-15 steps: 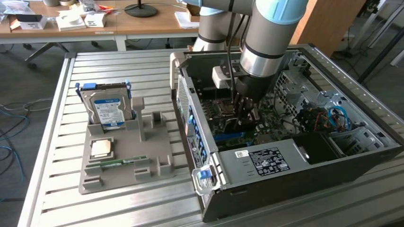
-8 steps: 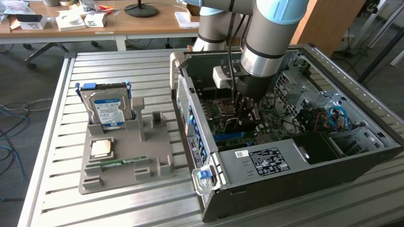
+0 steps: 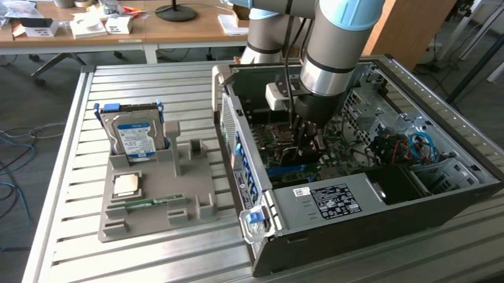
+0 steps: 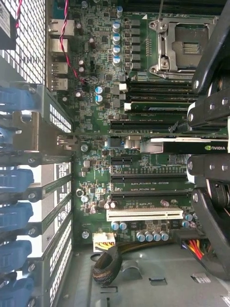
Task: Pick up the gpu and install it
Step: 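Insert the gpu into the slot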
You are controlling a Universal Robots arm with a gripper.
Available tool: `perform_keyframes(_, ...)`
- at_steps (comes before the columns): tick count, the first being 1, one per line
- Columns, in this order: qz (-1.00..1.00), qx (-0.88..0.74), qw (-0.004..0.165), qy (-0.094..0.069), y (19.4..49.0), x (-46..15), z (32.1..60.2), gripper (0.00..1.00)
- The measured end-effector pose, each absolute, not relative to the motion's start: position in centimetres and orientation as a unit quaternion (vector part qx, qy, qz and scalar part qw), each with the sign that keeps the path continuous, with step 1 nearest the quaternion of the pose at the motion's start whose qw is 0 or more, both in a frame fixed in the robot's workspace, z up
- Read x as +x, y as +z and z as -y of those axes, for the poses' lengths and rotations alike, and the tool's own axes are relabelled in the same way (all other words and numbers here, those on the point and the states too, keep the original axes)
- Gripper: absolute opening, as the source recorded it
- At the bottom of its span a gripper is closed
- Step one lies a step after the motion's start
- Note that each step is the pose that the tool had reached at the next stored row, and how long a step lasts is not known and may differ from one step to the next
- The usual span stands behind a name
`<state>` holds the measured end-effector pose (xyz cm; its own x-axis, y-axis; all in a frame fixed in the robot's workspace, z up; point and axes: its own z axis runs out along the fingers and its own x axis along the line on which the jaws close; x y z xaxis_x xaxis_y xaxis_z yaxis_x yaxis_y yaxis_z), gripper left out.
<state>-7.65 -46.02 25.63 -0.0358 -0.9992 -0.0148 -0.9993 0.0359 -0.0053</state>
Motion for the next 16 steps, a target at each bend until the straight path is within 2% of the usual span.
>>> perform_keyframes(16, -0.719, -0.694, 0.01, 0.0, 25.64, -7.84, 46.02, 0.26)
